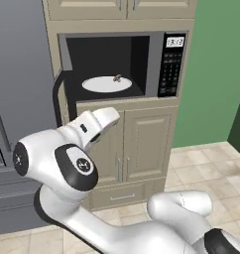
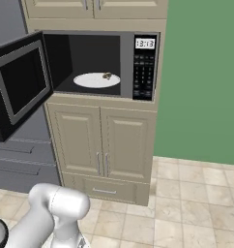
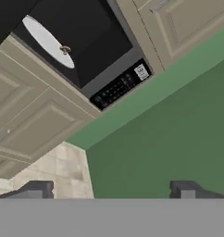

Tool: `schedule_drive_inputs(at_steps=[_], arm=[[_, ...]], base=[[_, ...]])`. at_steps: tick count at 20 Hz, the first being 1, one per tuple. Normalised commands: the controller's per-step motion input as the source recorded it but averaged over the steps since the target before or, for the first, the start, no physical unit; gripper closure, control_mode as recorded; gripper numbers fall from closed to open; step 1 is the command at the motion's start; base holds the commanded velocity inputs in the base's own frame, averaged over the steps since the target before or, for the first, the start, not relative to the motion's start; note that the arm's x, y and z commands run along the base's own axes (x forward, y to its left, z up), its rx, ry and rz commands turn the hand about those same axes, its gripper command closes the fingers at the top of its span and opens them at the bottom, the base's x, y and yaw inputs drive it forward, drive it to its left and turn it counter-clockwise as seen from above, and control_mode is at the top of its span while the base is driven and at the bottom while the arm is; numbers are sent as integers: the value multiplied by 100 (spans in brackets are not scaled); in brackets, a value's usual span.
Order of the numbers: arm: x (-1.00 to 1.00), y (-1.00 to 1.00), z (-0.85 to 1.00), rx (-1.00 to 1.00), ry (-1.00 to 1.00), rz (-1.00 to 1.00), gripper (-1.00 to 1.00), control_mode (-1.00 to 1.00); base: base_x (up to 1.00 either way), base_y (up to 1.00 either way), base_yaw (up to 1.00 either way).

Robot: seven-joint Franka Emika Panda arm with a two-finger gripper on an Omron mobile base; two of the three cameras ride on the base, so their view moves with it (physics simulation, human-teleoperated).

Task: Close the microwave door.

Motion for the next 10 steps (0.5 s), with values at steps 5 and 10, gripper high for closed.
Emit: schedule_drive_inputs(at_steps=[5, 10], arm=[[90, 100, -8, -28, -7, -12, -100, -100], [45, 100, 0, -16, -13, -15, -100, -100]], base=[[0, 0, 0], [0, 0, 0]])
